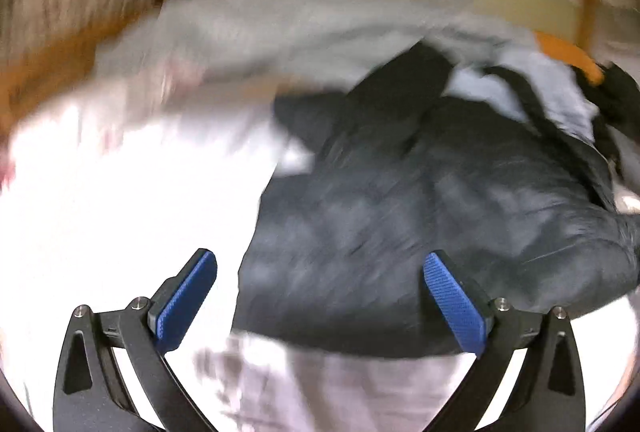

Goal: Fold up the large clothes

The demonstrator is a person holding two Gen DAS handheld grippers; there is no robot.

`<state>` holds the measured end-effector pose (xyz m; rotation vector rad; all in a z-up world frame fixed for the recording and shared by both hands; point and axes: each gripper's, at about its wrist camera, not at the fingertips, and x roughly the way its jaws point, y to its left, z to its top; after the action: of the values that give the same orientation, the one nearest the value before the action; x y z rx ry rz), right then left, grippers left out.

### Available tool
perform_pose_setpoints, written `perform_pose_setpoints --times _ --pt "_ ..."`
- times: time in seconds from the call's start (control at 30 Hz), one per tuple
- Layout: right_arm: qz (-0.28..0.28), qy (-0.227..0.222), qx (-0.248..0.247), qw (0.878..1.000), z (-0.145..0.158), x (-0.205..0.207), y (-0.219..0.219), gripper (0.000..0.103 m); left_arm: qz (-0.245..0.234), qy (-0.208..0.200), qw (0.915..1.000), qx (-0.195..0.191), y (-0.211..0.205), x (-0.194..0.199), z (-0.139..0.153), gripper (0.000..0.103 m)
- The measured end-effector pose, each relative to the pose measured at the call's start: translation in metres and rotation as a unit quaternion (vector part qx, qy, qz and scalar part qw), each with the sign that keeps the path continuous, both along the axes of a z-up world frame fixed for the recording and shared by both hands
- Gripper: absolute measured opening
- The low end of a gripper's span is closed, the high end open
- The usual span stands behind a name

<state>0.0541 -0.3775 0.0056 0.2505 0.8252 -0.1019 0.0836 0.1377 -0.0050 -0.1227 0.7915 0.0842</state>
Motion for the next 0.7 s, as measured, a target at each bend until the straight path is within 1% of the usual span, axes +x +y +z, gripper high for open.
perform_pose_setpoints --times 0.07,0.1,0.13,0.17,0.2,0.23,0.27,0.3,0.33,0.37,0.4,0.47,0.5,0.57,0.6,0.63,0.67,0.7 --pt "0.019 0.021 0.038 0.999 -0.012 0.005 -0.002 0.085 0.002 0.056 0.9966 -0.060 0.013 0.015 -0.022 0.102" --pt "0.032 0.029 0.053 0.998 -0.016 0.008 -0.003 0.080 -0.004 0.069 0.9934 -0.091 0.017 0.019 -0.029 0.093" --pt "0.035 0.031 0.060 0.997 -0.018 0.010 -0.005 0.077 -0.011 0.072 0.9906 -0.116 0.019 0.021 -0.033 0.079" --pt "0.036 0.029 0.065 0.997 -0.020 0.010 -0.007 0.072 -0.022 0.075 0.9884 -0.130 0.018 0.023 -0.036 0.069" --pt "0.041 0.029 0.072 0.996 -0.021 0.011 -0.007 0.059 -0.037 0.076 0.9881 -0.128 0.013 0.024 -0.036 0.043" --pt "0.048 0.028 0.081 0.995 -0.021 0.010 -0.007 0.050 -0.050 0.076 0.9886 -0.120 0.006 0.022 -0.035 0.023" --pt "0.058 0.026 0.093 0.994 -0.020 0.008 -0.005 0.032 -0.058 0.071 0.9896 -0.111 0.000 0.019 -0.031 0.016" --pt "0.064 0.023 0.090 0.994 -0.017 0.005 -0.001 0.021 -0.064 0.064 0.9912 -0.097 -0.006 0.013 -0.025 0.009" --pt "0.070 0.015 0.069 0.995 -0.010 0.000 0.006 0.019 -0.066 0.053 0.9933 -0.079 -0.012 0.005 -0.018 0.008" --pt "0.075 0.005 0.042 0.996 -0.001 -0.007 0.014 0.017 -0.065 0.039 0.9945 -0.072 -0.014 -0.005 -0.010 0.008" --pt "0.078 -0.006 0.028 0.997 0.007 -0.017 0.019 0.017 -0.061 0.030 0.9947 -0.077 -0.012 -0.015 -0.003 0.007" --pt "0.080 -0.026 0.032 0.996 0.022 -0.041 0.020 0.017 -0.053 0.021 0.9927 -0.106 -0.001 -0.037 0.005 0.007" --pt "0.079 -0.035 0.038 0.995 0.026 -0.056 0.020 0.017 -0.052 0.019 0.9922 -0.112 0.002 -0.049 0.005 0.008" --pt "0.074 -0.040 0.043 0.996 0.027 -0.078 0.019 0.017 -0.049 0.021 0.9933 -0.103 0.004 -0.065 -0.001 0.009" --pt "0.072 -0.041 0.045 0.996 0.026 -0.087 0.020 0.018 -0.043 0.024 0.9944 -0.093 0.003 -0.070 -0.006 0.013" --pt "0.067 -0.040 0.041 0.996 0.022 -0.093 0.022 0.019 -0.034 0.029 0.9962 -0.075 0.002 -0.073 -0.009 0.022" --pt "0.059 -0.035 0.026 0.997 0.017 -0.093 0.027 0.022 -0.024 0.031 0.9979 -0.052 -0.002 -0.070 -0.010 0.033" --pt "0.054 -0.029 0.009 0.998 0.014 -0.093 0.030 0.024 -0.005 0.032 0.9993 -0.020 -0.004 -0.069 -0.010 0.065"
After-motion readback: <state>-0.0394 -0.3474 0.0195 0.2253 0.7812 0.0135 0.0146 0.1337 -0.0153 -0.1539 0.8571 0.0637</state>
